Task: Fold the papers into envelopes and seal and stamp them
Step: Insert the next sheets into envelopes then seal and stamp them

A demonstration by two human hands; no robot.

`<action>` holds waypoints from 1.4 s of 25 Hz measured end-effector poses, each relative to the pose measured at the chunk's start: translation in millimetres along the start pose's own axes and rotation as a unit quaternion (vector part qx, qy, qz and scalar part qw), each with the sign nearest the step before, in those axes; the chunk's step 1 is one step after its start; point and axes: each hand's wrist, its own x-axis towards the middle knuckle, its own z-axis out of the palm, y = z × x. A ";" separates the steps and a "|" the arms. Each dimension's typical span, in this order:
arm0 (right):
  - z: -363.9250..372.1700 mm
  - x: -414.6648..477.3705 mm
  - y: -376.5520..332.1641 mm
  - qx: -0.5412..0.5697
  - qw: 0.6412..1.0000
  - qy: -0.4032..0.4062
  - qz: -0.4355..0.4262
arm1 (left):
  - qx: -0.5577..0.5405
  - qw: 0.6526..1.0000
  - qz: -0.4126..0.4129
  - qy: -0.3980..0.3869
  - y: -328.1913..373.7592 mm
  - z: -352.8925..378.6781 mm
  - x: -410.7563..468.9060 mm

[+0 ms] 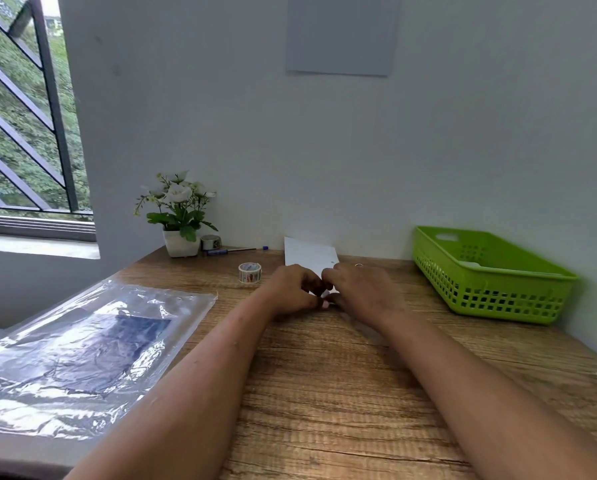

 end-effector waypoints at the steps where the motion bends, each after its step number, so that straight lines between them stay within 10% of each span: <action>1: 0.5 3.2 0.7 -0.011 1.000 0.003 -0.009 | 0.001 1.000 -0.002 0.001 -0.5 -0.8 0.2; 17: -26.1 -13.0 20.2 0.082 0.993 0.046 0.068 | -0.143 0.987 -0.038 0.061 22.4 -6.8 1.2; 35: -9.5 -10.8 2.1 0.139 0.988 -0.061 0.026 | 0.085 0.996 -0.005 0.032 3.7 3.5 1.8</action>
